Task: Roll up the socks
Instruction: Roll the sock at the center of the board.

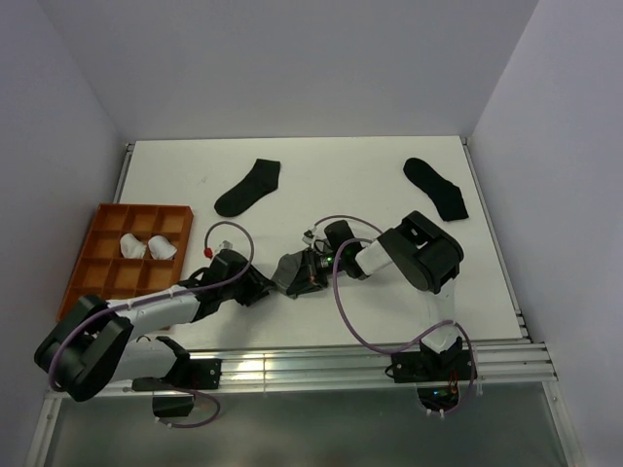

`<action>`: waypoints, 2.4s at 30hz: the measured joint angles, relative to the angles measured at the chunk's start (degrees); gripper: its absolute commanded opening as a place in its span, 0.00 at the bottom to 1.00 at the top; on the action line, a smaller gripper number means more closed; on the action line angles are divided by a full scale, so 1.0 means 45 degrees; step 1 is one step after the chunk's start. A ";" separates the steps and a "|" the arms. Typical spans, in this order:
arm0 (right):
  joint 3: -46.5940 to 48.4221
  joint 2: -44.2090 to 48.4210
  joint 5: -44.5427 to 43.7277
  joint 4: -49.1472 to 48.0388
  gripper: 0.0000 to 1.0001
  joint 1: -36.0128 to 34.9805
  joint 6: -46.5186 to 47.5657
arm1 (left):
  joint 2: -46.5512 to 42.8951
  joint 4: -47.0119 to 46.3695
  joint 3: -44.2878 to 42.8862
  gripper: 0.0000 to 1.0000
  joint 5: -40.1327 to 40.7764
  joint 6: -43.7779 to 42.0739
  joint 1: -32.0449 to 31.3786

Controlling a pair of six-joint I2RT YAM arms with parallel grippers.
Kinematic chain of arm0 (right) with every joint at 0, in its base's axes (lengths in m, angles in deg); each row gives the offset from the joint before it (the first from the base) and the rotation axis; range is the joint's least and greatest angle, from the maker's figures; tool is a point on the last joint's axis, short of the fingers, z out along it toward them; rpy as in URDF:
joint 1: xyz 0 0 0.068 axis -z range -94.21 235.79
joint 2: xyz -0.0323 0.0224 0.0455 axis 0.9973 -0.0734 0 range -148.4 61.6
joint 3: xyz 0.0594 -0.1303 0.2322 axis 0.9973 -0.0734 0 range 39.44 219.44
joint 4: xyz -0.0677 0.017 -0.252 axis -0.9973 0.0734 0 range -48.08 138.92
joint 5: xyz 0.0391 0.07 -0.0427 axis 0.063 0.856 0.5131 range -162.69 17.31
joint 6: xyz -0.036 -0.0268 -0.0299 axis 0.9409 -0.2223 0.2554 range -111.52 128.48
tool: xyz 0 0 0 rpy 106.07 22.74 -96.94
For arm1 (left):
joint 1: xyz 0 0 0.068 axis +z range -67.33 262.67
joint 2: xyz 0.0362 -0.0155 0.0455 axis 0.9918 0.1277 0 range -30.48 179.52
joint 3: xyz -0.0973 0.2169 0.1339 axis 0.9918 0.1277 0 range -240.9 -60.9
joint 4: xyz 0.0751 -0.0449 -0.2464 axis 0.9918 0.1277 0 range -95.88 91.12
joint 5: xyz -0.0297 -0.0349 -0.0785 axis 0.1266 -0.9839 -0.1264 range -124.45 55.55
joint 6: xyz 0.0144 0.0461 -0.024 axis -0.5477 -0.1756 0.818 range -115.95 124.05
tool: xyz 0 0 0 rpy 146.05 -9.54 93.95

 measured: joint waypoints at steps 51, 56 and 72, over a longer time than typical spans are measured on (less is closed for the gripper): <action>0.0738 0.4337 -1.3508 0.5872 0.42 -0.5576 0.8694 | 0.3866 0.3094 -0.4308 0.20 0.0165 -0.0597 -0.0102; 0.0923 0.3925 -1.4008 0.5761 0.42 -0.5765 0.8937 | 0.3886 0.3123 -0.4342 0.20 0.0151 -0.0719 -0.0102; 0.1360 0.3220 -1.5421 0.5518 0.00 -0.6324 0.8995 | 0.3181 0.3560 -0.3954 0.30 0.0141 -0.0811 0.0432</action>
